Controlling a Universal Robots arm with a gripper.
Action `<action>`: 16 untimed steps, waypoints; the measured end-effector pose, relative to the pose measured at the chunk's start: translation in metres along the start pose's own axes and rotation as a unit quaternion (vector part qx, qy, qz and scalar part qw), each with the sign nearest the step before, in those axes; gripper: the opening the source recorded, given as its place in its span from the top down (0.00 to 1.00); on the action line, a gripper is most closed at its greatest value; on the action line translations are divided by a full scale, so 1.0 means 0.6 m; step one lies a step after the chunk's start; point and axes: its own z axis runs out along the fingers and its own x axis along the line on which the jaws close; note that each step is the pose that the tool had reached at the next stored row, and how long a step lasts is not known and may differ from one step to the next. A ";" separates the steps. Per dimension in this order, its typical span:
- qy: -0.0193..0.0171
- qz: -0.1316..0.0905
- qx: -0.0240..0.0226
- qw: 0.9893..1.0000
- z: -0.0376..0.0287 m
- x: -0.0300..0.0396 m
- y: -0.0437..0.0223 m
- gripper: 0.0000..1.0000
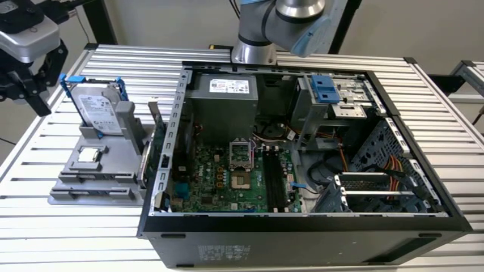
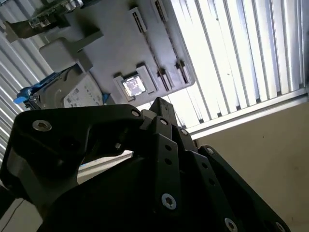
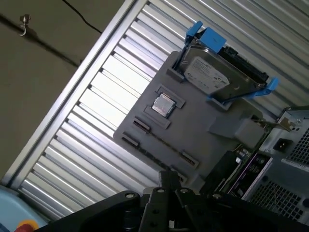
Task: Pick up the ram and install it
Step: 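Pick up the ram and move it above insertion slot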
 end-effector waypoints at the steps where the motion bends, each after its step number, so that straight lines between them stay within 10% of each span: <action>1: 0.000 -0.006 0.000 1.000 0.000 0.000 0.000 1.00; 8: 0.003 -0.053 -0.001 0.999 0.000 -0.001 0.002 1.00; 16: 0.005 -0.105 -0.002 0.994 0.000 -0.003 0.004 1.00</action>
